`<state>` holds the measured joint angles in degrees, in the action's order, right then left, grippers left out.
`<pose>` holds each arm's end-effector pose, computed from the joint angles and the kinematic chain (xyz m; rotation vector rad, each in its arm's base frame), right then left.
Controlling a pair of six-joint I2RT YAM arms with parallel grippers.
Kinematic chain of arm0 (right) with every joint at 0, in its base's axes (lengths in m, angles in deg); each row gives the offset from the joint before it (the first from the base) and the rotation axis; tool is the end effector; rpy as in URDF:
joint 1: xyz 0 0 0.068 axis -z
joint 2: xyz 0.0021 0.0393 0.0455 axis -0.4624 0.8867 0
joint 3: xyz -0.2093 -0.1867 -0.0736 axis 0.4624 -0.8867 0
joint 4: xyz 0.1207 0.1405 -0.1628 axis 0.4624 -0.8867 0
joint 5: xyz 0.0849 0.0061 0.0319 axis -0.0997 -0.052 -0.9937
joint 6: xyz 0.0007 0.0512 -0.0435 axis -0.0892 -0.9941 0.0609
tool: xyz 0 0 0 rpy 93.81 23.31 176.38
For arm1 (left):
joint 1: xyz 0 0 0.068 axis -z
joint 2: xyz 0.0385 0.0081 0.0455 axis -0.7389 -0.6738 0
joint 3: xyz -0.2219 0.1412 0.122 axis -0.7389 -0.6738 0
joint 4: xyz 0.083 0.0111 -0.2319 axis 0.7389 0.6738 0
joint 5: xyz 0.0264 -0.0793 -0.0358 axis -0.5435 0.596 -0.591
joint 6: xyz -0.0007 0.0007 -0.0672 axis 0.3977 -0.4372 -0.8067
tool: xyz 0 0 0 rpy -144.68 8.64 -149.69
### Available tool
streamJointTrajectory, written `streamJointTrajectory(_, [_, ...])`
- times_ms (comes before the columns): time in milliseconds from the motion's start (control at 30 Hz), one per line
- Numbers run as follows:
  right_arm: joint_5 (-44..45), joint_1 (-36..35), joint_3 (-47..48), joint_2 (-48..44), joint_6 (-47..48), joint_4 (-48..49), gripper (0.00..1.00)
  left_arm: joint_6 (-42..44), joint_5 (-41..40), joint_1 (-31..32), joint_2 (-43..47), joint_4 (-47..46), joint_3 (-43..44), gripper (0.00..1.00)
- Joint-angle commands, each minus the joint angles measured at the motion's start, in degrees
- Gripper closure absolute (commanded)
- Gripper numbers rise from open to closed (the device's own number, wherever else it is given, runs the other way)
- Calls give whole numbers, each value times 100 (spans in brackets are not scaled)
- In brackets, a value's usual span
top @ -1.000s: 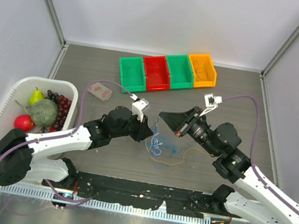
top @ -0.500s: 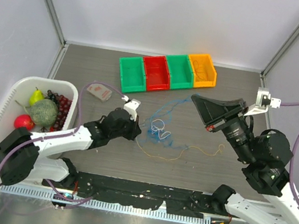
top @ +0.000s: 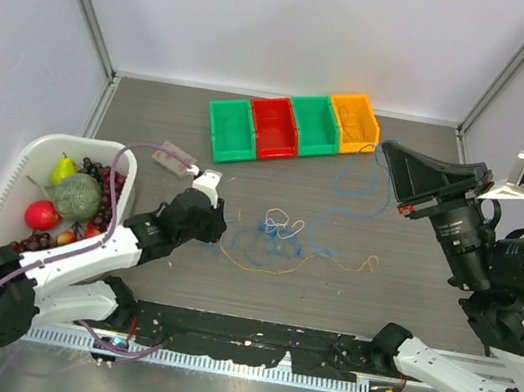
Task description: Untangle the cables
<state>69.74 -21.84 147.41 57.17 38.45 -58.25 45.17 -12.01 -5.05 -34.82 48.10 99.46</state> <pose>0.0654 0.0584 0.5292 -0.0706 1.1903 0.9922 0.1635 -0.1352 0.2258 0.1292 2.2414 -0.4693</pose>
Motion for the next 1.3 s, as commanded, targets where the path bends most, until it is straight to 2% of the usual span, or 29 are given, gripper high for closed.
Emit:
streamJointTrajectory(0, [131,8,389,271,307,-123,99,-98,19,-31,493,269,0,64])
streamJointTrajectory(67, [122,-1,451,350,343,-219,99,-107,19,-31,695,462,123,55])
streamJointTrajectory(133, [105,8,451,386,369,-307,99,-72,132,-31,906,655,272,43])
streamJointTrajectory(200, [104,8,373,377,413,-421,99,15,448,-31,1152,726,457,33])
streamJointTrajectory(400, [-27,8,56,342,396,-694,99,130,1784,-31,1715,560,1045,18])
streamJointTrajectory(600, [-843,8,-278,333,387,-703,99,-335,2330,-31,1997,-63,1310,12])
streamJointTrajectory(767, [-898,8,-489,386,325,-703,99,-582,2524,-31,1945,-57,1494,11])
streamJointTrajectory(900, [-538,8,-489,587,281,-712,99,-590,2270,-31,1944,418,1495,11])
streamJointTrajectory(1100, [884,25,72,1263,605,-642,100,-590,1891,-31,2024,823,1249,10])
streamJointTrajectory(1267, [1194,559,679,2186,1124,-143,99,-450,1856,-31,1883,1034,1257,9])
